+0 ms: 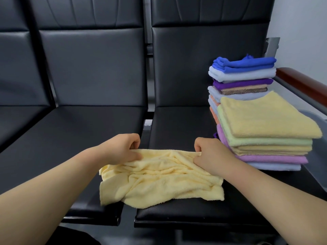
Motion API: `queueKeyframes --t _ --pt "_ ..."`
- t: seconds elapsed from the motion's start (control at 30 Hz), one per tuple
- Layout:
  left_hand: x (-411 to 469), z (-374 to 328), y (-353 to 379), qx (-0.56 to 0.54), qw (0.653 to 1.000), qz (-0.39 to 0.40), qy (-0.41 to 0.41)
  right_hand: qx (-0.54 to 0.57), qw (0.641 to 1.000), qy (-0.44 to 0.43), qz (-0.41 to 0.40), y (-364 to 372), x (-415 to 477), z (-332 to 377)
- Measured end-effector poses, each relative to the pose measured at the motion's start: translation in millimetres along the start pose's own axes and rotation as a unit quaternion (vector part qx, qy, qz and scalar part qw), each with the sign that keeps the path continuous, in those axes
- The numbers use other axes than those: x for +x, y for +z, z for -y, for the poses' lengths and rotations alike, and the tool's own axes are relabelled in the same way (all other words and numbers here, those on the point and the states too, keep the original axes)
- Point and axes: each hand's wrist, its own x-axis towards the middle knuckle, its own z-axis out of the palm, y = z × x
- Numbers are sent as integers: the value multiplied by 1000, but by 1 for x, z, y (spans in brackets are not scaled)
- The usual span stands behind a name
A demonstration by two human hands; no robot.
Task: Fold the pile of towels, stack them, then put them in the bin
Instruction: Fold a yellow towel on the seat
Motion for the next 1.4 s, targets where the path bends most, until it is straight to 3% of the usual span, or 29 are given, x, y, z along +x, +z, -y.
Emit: queueKeyframes --t 0.47,0.6,0.77,1.07,1.4 --pt "0 2 -15 -11 995 92 -35 -210 972 -72 81 -11 4 1" --pt "-3 2 -26 29 997 63 -33 -229 967 -104 41 -12 2 3" --pt "-21 11 -47 91 995 9 -40 -174 980 -94 -35 -21 2 11" --pt "-56 26 -55 98 992 -26 -80 -13 997 -62 -52 -33 -5 29" --pt "-85 26 -59 63 993 -65 -81 4 994 -5 -112 -42 -8 39"
